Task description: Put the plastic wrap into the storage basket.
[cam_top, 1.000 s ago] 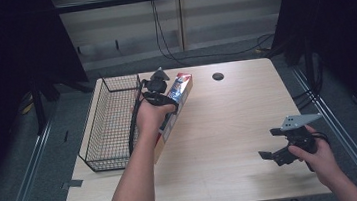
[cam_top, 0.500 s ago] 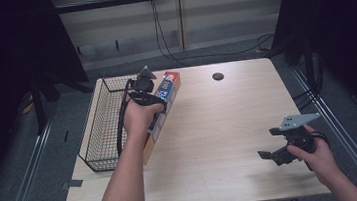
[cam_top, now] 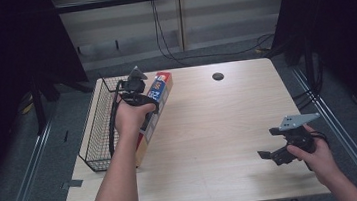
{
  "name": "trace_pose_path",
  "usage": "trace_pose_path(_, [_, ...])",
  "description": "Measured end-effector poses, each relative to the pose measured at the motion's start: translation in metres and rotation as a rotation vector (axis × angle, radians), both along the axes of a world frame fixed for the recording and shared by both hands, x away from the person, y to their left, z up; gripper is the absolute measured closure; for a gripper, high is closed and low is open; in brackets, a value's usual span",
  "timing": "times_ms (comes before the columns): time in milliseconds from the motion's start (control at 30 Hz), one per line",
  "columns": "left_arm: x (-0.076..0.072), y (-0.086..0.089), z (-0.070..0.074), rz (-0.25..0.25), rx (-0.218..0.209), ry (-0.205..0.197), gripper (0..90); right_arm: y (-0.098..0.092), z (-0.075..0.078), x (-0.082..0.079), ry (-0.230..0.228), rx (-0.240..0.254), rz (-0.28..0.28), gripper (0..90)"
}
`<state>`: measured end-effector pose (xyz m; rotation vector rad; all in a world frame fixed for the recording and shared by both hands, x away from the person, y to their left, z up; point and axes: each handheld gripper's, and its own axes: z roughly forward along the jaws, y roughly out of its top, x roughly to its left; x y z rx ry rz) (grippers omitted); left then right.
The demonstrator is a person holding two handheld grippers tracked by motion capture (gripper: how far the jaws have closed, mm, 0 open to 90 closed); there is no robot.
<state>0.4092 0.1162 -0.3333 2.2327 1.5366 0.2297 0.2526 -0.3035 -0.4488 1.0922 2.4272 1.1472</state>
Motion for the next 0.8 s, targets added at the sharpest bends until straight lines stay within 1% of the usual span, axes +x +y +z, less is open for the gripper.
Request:
trace_pose_path(33, [0.000,0.000,0.000,0.009,-0.004,-0.001,43.4,0.000,0.000,0.000,0.000,0.001,0.001,3.4])
trace_pose_path(67, [0.000,0.002,0.000,0.005,0.000,-0.003,43.4,0.000,0.000,0.000,-0.001,0.001,0.001,3.4])
trace_pose_path(167, [0.000,0.005,0.002,0.014,0.005,0.000,43.4,0.000,0.000,0.000,0.001,0.000,0.002,3.4])
trace_pose_path(200, [0.000,0.006,0.001,0.026,-0.002,-0.007,43.4,0.000,0.000,0.000,0.001,0.001,0.003,3.4])
trace_pose_path(300, [0.000,0.008,0.002,0.034,-0.002,-0.010,43.4,0.000,0.000,0.000,0.001,-0.004,0.001,3.4])
trace_pose_path(400, [0.000,0.012,0.002,0.038,-0.001,-0.006,43.4,0.000,0.000,0.000,0.001,-0.001,0.001,3.4])
trace_pose_path(667, [0.000,0.023,0.002,0.080,-0.001,-0.011,43.4,0.000,-0.001,0.001,-0.001,-0.002,0.001,3.4])
trace_pose_path(800, [-0.001,0.028,0.002,0.099,0.000,-0.007,43.4,0.001,-0.001,0.001,0.000,-0.002,0.004,3.4])
